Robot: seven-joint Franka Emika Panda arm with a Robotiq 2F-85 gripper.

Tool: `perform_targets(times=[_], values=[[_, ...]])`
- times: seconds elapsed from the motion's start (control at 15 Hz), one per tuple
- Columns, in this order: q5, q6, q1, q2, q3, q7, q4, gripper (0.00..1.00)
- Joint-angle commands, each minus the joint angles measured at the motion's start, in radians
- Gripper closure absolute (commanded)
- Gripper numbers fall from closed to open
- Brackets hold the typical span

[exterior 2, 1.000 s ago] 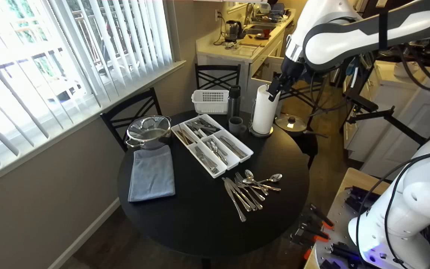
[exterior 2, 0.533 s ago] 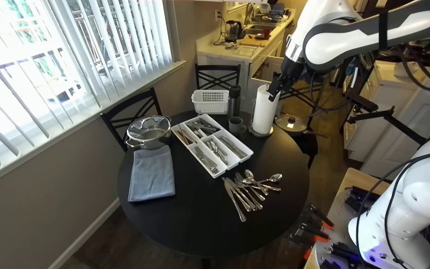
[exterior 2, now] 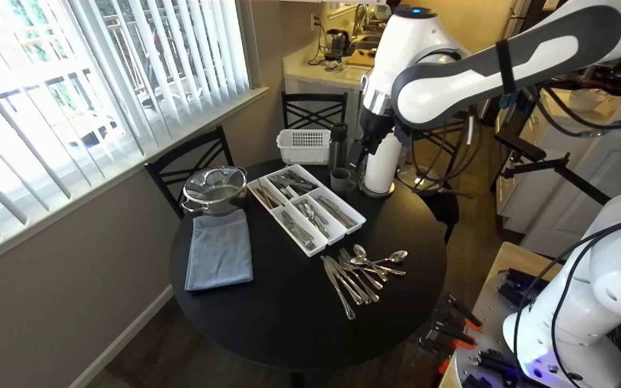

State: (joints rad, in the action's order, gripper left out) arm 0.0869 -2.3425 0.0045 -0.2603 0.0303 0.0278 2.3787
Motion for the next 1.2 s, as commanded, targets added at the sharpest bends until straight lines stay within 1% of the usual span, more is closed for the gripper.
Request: perform_targets(times=[0.0, 0.13, 0.27, 0.33, 0.53, 0.8, 0.93, 1.07, 1.13], values=[[0.074, -0.010, 0.021, 0.151, 0.052, 0.036, -0.074, 0.00], [0.122, 0.009, 0.031, 0.205, 0.058, 0.009, -0.101, 0.00], [0.146, 0.052, 0.043, 0.262, 0.055, -0.051, -0.133, 0.00], [0.119, 0.014, 0.044, 0.216, 0.050, -0.003, -0.093, 0.00], [0.127, 0.024, 0.048, 0.268, 0.049, -0.027, -0.123, 0.00], [0.128, 0.029, 0.048, 0.271, 0.048, -0.030, -0.130, 0.00], [0.141, 0.042, 0.064, 0.327, 0.062, 0.000, -0.165, 0.00], [0.067, 0.018, 0.080, 0.403, 0.067, 0.102, -0.192, 0.00], [0.001, 0.007, 0.084, 0.444, 0.071, 0.104, -0.201, 0.00]])
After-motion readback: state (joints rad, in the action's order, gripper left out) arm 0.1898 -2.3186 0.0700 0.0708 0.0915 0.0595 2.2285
